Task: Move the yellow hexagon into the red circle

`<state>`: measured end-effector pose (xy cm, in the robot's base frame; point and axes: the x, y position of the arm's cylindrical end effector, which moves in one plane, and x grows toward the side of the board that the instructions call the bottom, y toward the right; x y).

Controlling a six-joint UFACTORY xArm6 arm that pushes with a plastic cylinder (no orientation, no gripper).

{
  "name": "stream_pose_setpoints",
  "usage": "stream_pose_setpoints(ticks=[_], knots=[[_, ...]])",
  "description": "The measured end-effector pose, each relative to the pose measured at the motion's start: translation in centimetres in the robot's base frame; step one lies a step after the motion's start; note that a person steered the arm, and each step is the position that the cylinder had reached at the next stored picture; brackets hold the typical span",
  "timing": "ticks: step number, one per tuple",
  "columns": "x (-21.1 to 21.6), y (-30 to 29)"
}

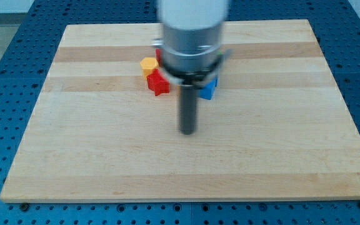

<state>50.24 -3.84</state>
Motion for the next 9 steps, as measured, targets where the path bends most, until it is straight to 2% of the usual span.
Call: stream_pose_setpoints(ticks=[1,3,4,5,7,8,9], knots=[[-1.4,-8.2],[-5.6,-11.8],[-9.1,-13.4],[-12.2,-11.8],[-12.7,-5.3],[-14.8,-4.7],[-14.9,-1.8]])
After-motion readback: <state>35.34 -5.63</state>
